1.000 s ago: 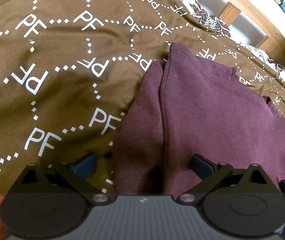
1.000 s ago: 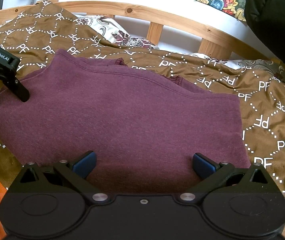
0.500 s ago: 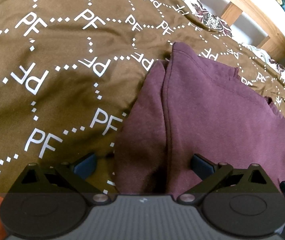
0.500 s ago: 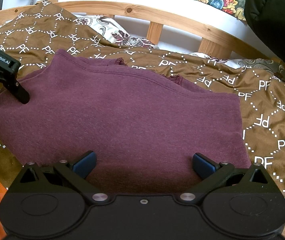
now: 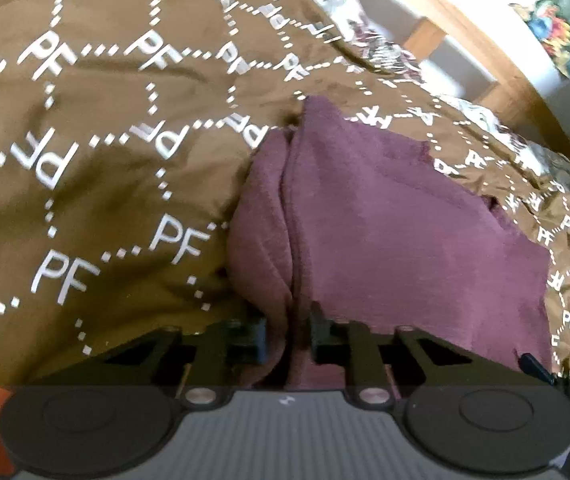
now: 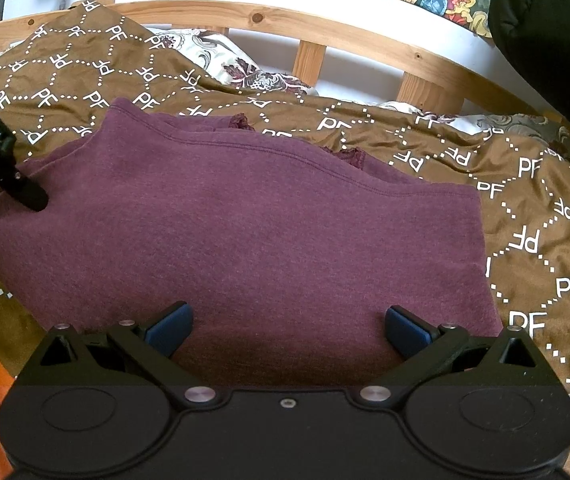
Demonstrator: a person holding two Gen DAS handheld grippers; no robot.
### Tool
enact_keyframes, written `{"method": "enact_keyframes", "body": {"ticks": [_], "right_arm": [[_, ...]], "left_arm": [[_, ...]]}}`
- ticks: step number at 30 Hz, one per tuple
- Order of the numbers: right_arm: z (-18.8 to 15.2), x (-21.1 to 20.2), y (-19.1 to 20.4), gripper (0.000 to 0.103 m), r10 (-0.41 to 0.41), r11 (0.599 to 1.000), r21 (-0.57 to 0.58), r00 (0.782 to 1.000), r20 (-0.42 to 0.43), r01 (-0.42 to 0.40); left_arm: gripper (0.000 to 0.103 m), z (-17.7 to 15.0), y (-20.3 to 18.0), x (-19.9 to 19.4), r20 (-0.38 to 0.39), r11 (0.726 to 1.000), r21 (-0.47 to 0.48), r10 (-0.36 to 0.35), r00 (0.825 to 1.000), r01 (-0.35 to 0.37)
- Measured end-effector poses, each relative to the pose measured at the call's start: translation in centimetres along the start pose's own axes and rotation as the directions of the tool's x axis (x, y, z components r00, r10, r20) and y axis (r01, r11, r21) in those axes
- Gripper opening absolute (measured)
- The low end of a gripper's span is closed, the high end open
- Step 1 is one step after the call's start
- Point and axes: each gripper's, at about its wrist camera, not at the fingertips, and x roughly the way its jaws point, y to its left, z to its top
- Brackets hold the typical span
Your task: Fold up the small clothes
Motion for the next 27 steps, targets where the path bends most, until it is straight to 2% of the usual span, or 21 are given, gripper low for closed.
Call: {"method": "enact_keyframes", "body": {"ticks": [3, 8, 11, 14, 18, 21, 24, 27], "right_arm": [[0.3, -0.1, -0.2, 0.102, 0.009, 1.0, 0.016, 1.0, -0.023, -0.009], [1.0, -0.9, -1.0, 0.102, 0.01, 1.0, -0.002, 1.0, -0.022, -0.01], [1.5, -2.0, -1.9, 0.102, -0.05, 0.999, -0.014, 0.999, 0.011, 0.05], [1.8, -3.0, -3.8, 0.102, -0.127, 0.992, -0.019, 0.991, 0.046, 0.128], [1.6, -4.1, -7.7, 0.102, -0.292, 0.956, 0.0, 0.955, 0.052, 0.292], [0.8, -4.6, -11.4, 0.102, -0.337, 0.937, 0.098, 0.941, 0.008, 0.335], [-0.4, -4.7, -15.5, 0.102, -0.296, 0.906, 0.294, 0.952, -0.071, 0.304], [-1.3, -4.6, -17.8, 0.102, -0.264, 0.866, 0.411, 0.959, -0.105, 0.284]], "left_arm": [[0.013, 0.1, -1.9, -0.8, 0.027, 0.996, 0.089, 0.024, 0.999, -0.026], [0.012, 0.9, -6.4, -3.2, 0.085, 0.972, 0.23, 0.029, 0.996, -0.047], [0.012, 1.5, -9.9, -4.8, 0.103, 0.959, 0.284, -0.026, 0.994, -0.004], [0.012, 1.4, -14.3, -5.8, 0.106, 0.934, 0.355, -0.083, 0.991, 0.04], [0.012, 0.2, -19.7, -5.3, 0.094, 0.899, 0.434, -0.112, 0.989, 0.06], [0.012, -1.4, -23.2, -3.2, 0.071, 0.874, 0.485, -0.062, 0.996, 0.02], [0.013, -3.0, -25.2, -0.7, 0.041, 0.856, 0.517, -0.024, 0.999, -0.001], [0.016, -4.7, -25.3, 0.9, 0.02, 0.853, 0.522, 0.006, 1.0, -0.016]]}}
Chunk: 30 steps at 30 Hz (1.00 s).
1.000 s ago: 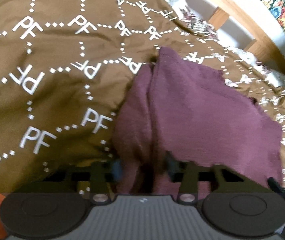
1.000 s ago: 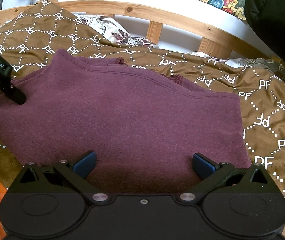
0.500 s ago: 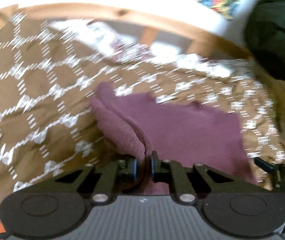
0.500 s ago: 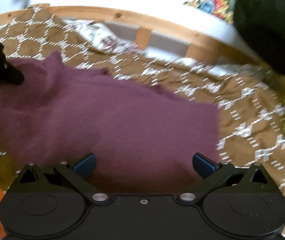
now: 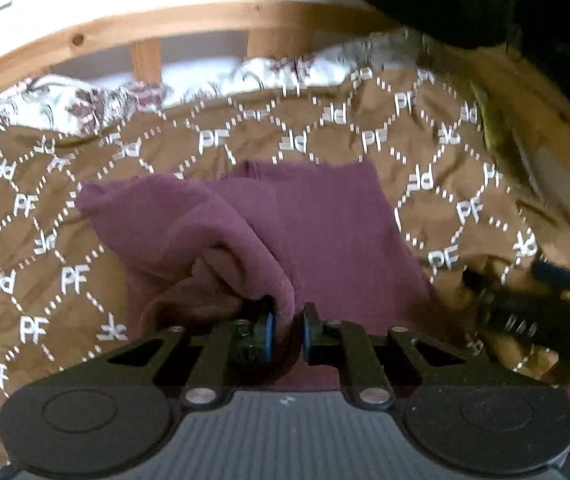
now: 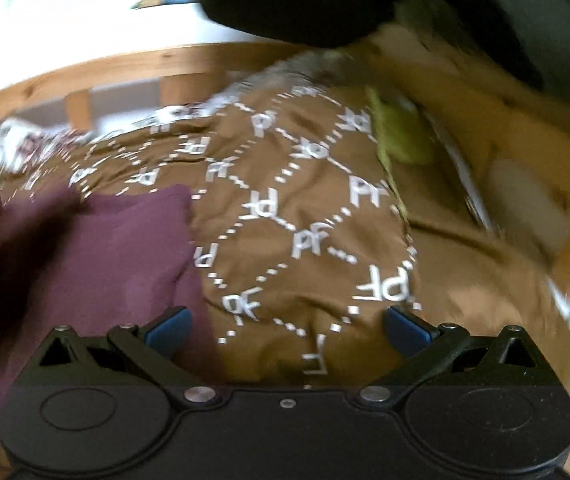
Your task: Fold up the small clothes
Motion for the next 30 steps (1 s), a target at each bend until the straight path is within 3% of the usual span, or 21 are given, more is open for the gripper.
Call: {"method": "enact_keyframes", "body": {"ticks": [2, 5, 7, 13, 18, 26, 30], "right_arm": [[0.0, 0.2, -0.6, 0.102, -0.008, 1.0, 0.014, 1.0, -0.002, 0.008], [-0.2, 0.5, -0.7, 0.102, -0.013, 1.0, 0.007, 1.0, -0.002, 0.013], [-0.3, 0.6, -0.6, 0.102, -0.012, 1.0, 0.001, 1.0, -0.009, 0.012], [-0.2, 1.0, 0.2, 0.102, -0.022, 0.999, -0.038, 1.0, -0.012, 0.021], [-0.3, 1.2, 0.4, 0.102, -0.036, 0.998, -0.05, 0.999, -0.016, 0.036], [-0.4, 1.4, 0.8, 0.102, -0.038, 0.997, -0.074, 0.999, -0.02, 0.036], [-0.4, 1.4, 0.9, 0.102, -0.036, 0.997, -0.07, 0.999, -0.02, 0.034]], "left_arm": [[0.02, -0.6, -0.1, 0.6, -0.017, 1.0, -0.009, -0.025, 1.0, 0.025], [0.046, -1.2, 0.0, 0.1, -0.012, 0.998, 0.004, -0.066, 0.998, 0.066], [0.069, -1.2, 0.0, -0.5, -0.003, 0.996, 0.005, -0.093, 0.996, 0.093], [0.099, -1.3, 0.3, -3.1, 0.024, 0.983, -0.028, -0.18, 0.983, 0.181], [0.102, -2.3, -0.1, -4.0, -0.004, 0.972, -0.018, -0.235, 0.972, 0.235], [0.102, -3.8, 0.2, -4.3, -0.034, 0.97, -0.016, -0.244, 0.969, 0.244], [0.102, -3.9, -0.2, -5.2, -0.035, 0.968, 0.031, -0.247, 0.968, 0.248]]}}
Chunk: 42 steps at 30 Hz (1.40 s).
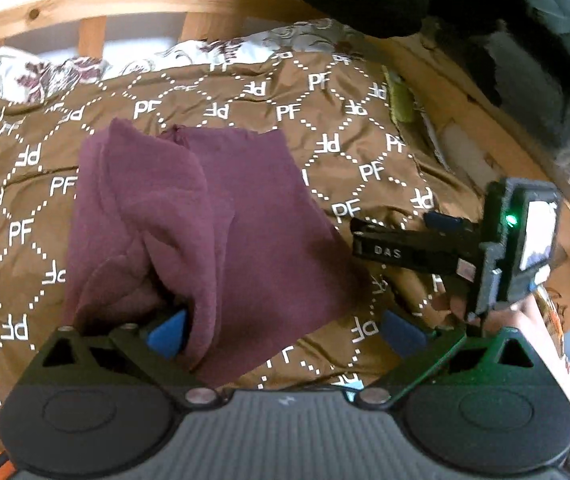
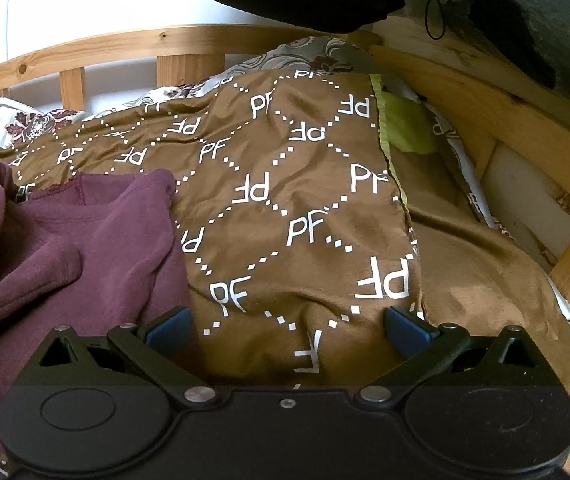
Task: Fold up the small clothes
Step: 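Move the right tool to the folded shirt and close on its edge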
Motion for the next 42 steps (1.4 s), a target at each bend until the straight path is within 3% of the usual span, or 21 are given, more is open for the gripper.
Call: {"method": "enact_keyframes", "body": {"ticks": [4, 9, 13, 18, 24, 29, 34, 39, 42], "right_arm": [[0.0, 0.0, 0.0, 0.102, 0.001, 1.0, -0.003, 1.0, 0.001, -0.001], [0.0, 0.0, 0.1, 0.102, 0.0, 1.0, -0.008, 1.0, 0.001, 0.0], [0.0, -0.1, 0.1, 0.102, 0.004, 1.0, -0.008, 1.0, 0.003, -0.004], [0.0, -0.7, 0.4, 0.102, 0.019, 1.0, -0.009, 0.999, 0.034, -0.019], [0.3, -2.9, 0.9, 0.102, 0.081, 0.996, 0.004, 0.978, 0.193, -0.084], [0.5, -4.1, 1.5, 0.102, 0.249, 0.963, 0.04, 0.934, 0.256, -0.268], [0.4, -4.3, 2.4, 0.102, 0.481, 0.834, 0.163, 0.839, 0.254, -0.527], [0.3, -2.6, 5.3, 0.103, 0.624, 0.729, 0.222, 0.761, 0.174, -0.648], [0.4, -1.0, 5.9, 0.102, 0.666, 0.677, 0.296, 0.732, 0.145, -0.674]], "left_arm": [[0.102, 0.0, -1.4, -0.5, 0.002, 0.999, 0.047, 0.017, 1.0, -0.017], [0.102, 0.5, -3.8, -1.3, -0.037, 0.989, 0.119, 0.092, 0.995, -0.087], [0.102, 0.4, -4.1, -2.6, -0.031, 0.992, 0.117, 0.043, 0.999, -0.039], [0.102, -0.6, -3.2, -5.4, 0.045, 0.989, 0.132, 0.055, 0.997, -0.06], [0.102, -2.3, -0.5, -7.6, 0.188, 0.979, 0.132, 0.131, 0.973, -0.157], [0.102, -4.4, 2.5, -5.0, 0.237, 0.94, 0.09, 0.302, 0.924, -0.33], [0.102, -6.1, 4.2, -2.0, 0.192, 0.928, 0.082, 0.343, 0.919, -0.364], [0.102, -6.6, 5.2, -0.3, 0.151, 0.935, 0.039, 0.343, 0.927, -0.352], [0.102, -6.9, 5.5, -0.1, 0.162, 0.929, 0.028, 0.36, 0.919, -0.369]]}}
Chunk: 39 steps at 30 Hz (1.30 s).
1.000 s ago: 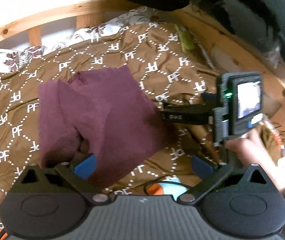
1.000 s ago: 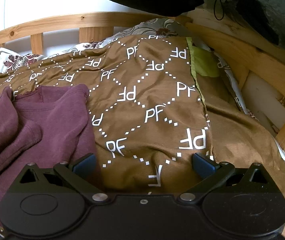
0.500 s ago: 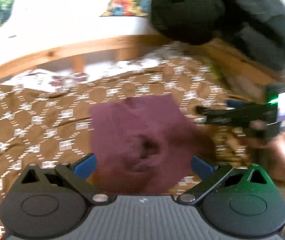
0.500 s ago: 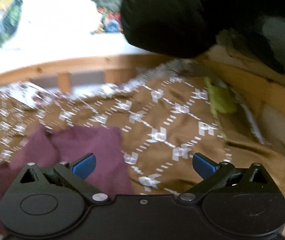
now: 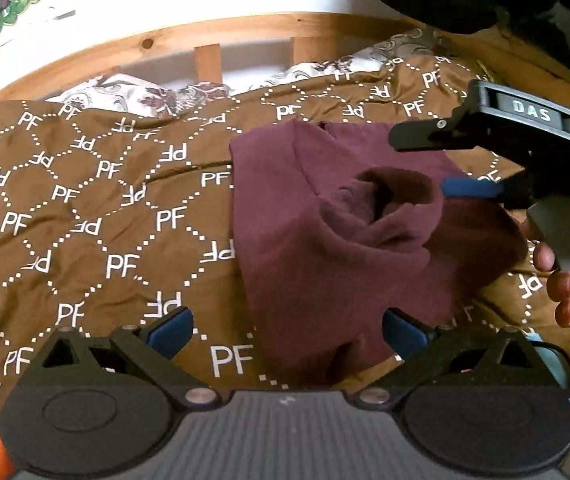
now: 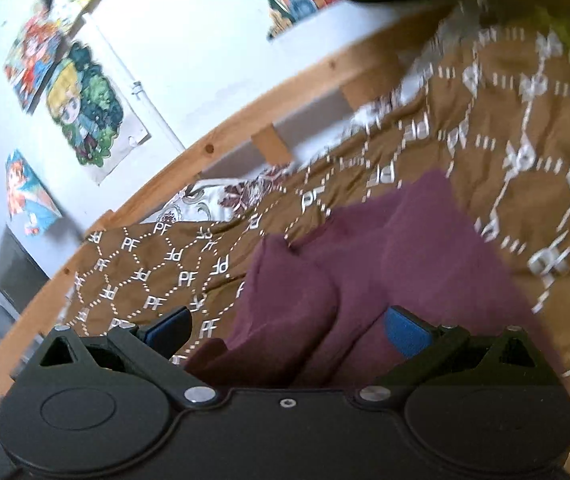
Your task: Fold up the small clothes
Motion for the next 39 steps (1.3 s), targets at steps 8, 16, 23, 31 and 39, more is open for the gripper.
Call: {"method": "enact_keyframes", "body": {"ticks": [8, 16, 23, 31, 39], "right_arm": [[-0.1, 3.5, -1.7, 0.102, 0.004, 0.99, 0.144, 0.994, -0.108, 0.012], [-0.5, 4.7, -1.2, 0.091, -0.07, 0.993, 0.089, 0.994, -0.087, 0.078], [-0.7, 5.1, -1.2, 0.057, -0.088, 0.993, 0.066, 0.991, -0.098, 0.095], [-0.5, 4.7, -0.9, 0.02, -0.076, 0.997, 0.026, 0.994, -0.074, 0.079], [1.3, 1.8, 0.4, 0.015, -0.062, 0.986, -0.149, 0.995, 0.082, 0.074]], "left_arm": [[0.102, -0.2, -0.3, 0.1, -0.009, 1.0, -0.012, -0.013, 1.0, 0.013], [0.084, 0.0, -0.7, -0.7, 0.069, 1.0, -0.002, 0.01, 0.998, -0.01], [0.044, -0.6, -3.4, -1.6, 0.142, 0.992, 0.127, -0.003, 0.99, -0.015], [0.023, -1.0, -4.7, -2.1, 0.194, 0.981, 0.189, -0.006, 0.981, -0.032], [0.022, 1.2, -8.5, -2.7, 0.236, 0.968, 0.251, -0.072, 0.969, 0.011]]}}
